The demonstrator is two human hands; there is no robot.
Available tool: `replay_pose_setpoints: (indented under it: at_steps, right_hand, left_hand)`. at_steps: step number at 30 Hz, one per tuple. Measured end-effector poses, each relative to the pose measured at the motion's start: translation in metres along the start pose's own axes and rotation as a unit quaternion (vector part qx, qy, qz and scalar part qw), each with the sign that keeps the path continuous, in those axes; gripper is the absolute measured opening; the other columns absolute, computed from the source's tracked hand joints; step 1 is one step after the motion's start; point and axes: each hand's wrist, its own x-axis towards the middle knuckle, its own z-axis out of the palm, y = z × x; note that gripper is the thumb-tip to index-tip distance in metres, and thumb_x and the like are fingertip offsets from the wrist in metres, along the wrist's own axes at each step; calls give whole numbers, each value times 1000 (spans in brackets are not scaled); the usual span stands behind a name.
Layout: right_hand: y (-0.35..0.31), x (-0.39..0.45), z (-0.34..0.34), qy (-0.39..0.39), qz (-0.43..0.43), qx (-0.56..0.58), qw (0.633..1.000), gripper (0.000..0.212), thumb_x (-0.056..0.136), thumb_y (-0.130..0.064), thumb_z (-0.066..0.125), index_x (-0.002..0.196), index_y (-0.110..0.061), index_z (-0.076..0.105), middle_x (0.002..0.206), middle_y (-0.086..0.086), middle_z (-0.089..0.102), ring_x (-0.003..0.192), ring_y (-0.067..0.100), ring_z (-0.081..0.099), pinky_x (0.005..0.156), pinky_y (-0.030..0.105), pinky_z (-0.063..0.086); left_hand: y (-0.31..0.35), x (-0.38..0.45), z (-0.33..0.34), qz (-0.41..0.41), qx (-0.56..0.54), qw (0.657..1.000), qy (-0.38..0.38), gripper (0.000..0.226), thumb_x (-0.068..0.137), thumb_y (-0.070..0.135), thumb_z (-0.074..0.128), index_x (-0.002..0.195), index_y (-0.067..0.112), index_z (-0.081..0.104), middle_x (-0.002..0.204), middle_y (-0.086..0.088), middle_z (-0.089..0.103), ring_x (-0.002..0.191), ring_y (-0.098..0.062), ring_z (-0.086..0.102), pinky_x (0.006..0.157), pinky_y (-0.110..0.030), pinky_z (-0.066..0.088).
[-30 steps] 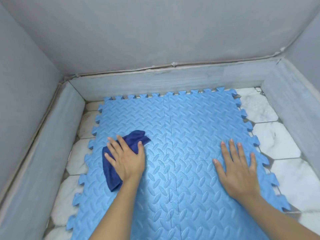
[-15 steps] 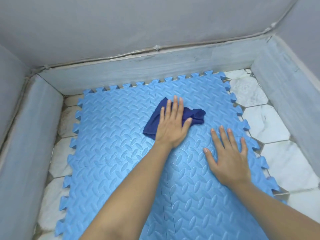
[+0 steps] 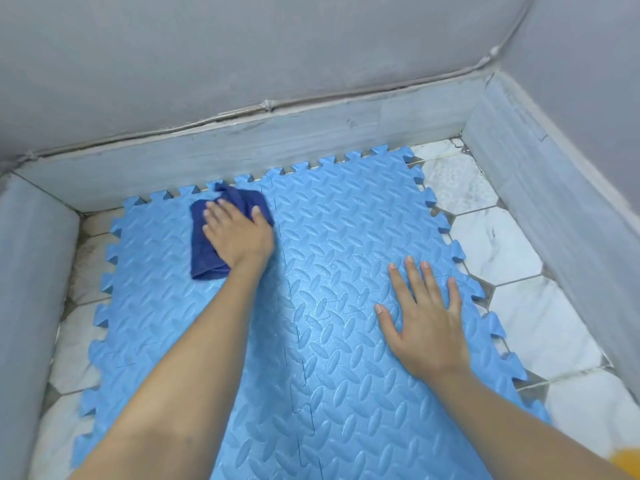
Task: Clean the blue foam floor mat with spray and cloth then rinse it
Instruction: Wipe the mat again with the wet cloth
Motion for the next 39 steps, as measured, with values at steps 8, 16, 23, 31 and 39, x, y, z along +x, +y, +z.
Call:
replay_pose_setpoints:
  at_steps: [8, 16, 23, 31, 39]
  right_hand:
    - [-1, 1, -2, 8, 4, 24, 1000, 63, 95, -54, 27, 151, -27, 33, 160, -1, 27, 150, 20, 18, 120, 53, 9]
    - [-3, 2, -1, 43, 18, 57, 997, 56, 98, -42, 32, 146, -17, 43, 156, 1, 37, 147, 19, 27, 119, 52, 16]
    - [-1, 1, 0, 47, 29, 56, 997, 56, 96, -36, 33, 147, -13, 42, 155, 1, 38, 146, 18, 28, 119, 50, 17]
    - [-1, 2, -1, 45, 28, 63, 997, 54, 96, -33, 32, 146, -14, 43, 154, 1, 39, 146, 18, 29, 120, 48, 13]
    - [-2, 3, -3, 37, 29, 63, 997, 54, 96, -32, 34, 146, -11, 41, 155, 4, 39, 146, 21, 28, 120, 49, 11]
  left_hand:
    - [75, -32, 14, 400, 65, 905, -131, 69, 96, 59, 23, 154, 25, 6, 162, 2, -2, 149, -16, -4, 120, -39, -3]
    - [-74, 40, -21, 5, 27, 999, 37, 58, 100, 44, 23, 153, 19, 18, 161, -8, 8, 148, -28, 4, 118, -50, 0]
    - [52, -39, 23, 286, 29, 958, -22, 53, 102, 39, 23, 153, 24, 18, 161, 1, 13, 148, -21, 9, 119, -43, 5]
    - [26, -16, 15, 286, 30, 955, -67, 54, 100, 47, 22, 152, 33, 14, 162, 4, 6, 149, -17, 3, 119, -43, -2]
    - [-181, -43, -46, -32, 44, 998, 22, 50, 102, 29, 27, 150, 13, 29, 160, -7, 16, 148, -23, 12, 117, -56, 2]
